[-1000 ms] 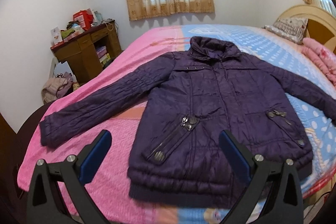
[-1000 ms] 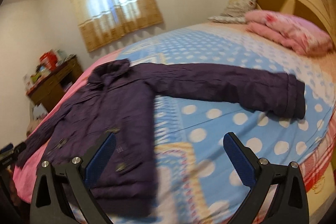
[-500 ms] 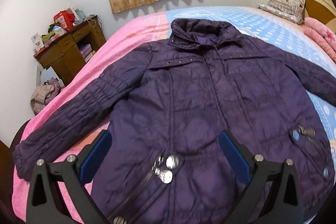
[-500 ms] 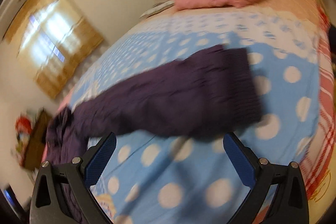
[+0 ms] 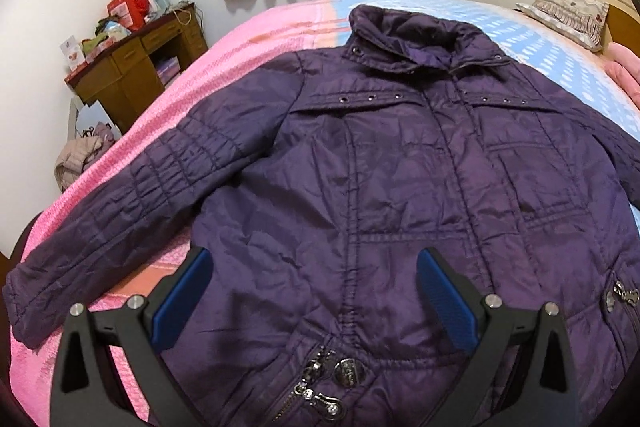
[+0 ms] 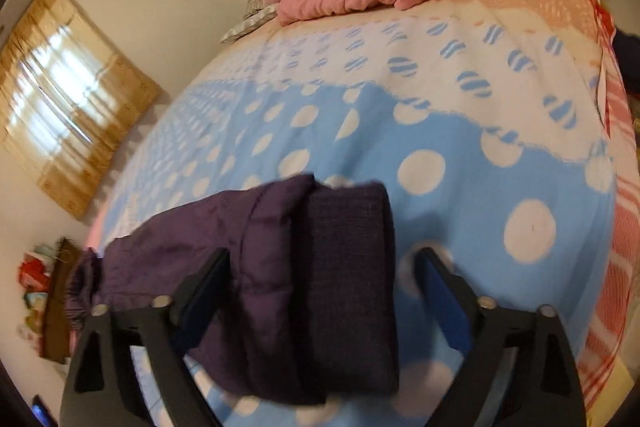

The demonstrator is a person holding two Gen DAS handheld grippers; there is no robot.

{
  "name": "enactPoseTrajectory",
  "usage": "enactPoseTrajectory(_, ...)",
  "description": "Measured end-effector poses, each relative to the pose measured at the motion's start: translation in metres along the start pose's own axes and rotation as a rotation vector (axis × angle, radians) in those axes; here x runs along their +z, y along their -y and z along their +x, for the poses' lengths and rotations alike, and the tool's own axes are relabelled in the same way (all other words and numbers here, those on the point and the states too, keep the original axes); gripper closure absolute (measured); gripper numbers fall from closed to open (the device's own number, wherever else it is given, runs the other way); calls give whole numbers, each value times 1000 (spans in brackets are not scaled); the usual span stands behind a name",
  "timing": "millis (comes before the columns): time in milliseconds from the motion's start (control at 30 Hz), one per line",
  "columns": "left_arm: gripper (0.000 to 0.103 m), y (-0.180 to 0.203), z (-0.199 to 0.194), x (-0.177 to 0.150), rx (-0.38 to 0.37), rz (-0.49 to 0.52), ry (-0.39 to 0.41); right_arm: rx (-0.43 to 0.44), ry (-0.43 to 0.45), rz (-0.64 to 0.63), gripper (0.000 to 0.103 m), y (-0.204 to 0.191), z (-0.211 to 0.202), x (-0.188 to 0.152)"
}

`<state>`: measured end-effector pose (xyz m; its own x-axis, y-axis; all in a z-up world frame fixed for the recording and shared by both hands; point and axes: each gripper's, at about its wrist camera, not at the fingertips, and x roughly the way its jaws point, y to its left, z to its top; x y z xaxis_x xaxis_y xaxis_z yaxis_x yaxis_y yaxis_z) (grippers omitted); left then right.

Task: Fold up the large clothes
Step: 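Grasp the purple jacket's sleeve cuff with the right gripper and lift it, then carry the sleeve across the jacket body with the right gripper and release it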

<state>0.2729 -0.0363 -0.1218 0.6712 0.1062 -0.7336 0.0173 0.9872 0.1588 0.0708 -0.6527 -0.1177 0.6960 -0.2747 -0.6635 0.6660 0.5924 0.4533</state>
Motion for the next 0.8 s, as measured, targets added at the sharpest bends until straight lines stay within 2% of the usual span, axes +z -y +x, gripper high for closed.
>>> enactPoseTrajectory(33, 0, 0, 0, -2, 0, 0, -6, -8, -12, -38, 38, -5, 4, 2)
enactPoseTrajectory(100, 0, -1, 3, 0, 0, 1, -13, 17, -33, -58, 44, -9, 4, 4)
enactPoseTrajectory(167, 0, -3, 0, 0, -11, -6, -11, 54, -56, -51, 55, -11, 5, 7)
enactPoseTrajectory(233, 0, -4, -3, 1, -14, -6, -2, 62, -61, -78, 57, -18, 2, 14)
enactPoseTrajectory(467, 0, -9, -10, 6, -18, -2, 21, 56, 46, -215, 61, -71, -36, 50)
enactPoseTrajectory(667, 0, -16, -11, 5, -37, -16, 19, 106, 129, -381, 62, -164, -67, 77)
enactPoseTrajectory(800, 0, -16, -11, 4, -23, -4, 22, 165, 172, -509, 63, -239, -90, 76)
